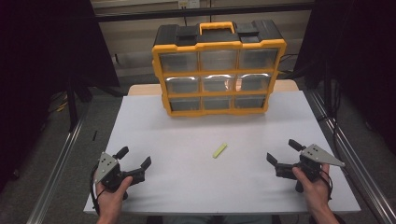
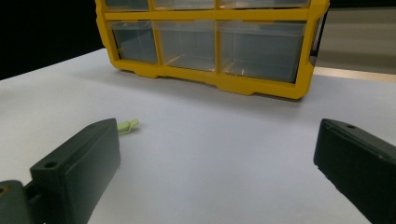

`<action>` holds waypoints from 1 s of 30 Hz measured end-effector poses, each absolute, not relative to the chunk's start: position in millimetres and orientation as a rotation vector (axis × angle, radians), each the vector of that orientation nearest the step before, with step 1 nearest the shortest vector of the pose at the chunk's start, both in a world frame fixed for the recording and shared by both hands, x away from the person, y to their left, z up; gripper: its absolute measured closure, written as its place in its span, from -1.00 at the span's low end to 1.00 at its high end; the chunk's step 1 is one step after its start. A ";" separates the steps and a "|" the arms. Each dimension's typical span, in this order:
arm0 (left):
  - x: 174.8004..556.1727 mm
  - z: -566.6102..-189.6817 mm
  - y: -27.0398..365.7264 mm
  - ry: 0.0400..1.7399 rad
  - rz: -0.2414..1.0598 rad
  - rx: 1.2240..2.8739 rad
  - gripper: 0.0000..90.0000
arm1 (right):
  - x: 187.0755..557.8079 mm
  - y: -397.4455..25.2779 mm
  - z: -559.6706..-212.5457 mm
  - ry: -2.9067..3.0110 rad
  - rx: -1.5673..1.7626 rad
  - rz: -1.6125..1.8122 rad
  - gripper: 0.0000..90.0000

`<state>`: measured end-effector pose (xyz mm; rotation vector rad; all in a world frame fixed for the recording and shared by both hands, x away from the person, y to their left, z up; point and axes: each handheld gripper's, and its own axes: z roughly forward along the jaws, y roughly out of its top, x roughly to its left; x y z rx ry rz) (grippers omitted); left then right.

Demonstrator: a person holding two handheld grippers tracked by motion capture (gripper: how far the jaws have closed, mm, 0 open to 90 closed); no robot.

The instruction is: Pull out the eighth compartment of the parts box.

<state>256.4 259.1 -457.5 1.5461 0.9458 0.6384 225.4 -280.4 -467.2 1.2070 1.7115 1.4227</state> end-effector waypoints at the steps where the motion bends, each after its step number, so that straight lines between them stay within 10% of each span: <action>1: 256.4 -457.4 259.4 0.942 0.639 1.554 -0.89 | 225.2 -280.8 -467.4 1.709 1.206 1.417 -0.99; 30: 253.9 -456.5 257.2 0.941 0.621 1.578 -0.89 | 234.1 -254.3 -467.3 1.776 1.116 1.419 -1.00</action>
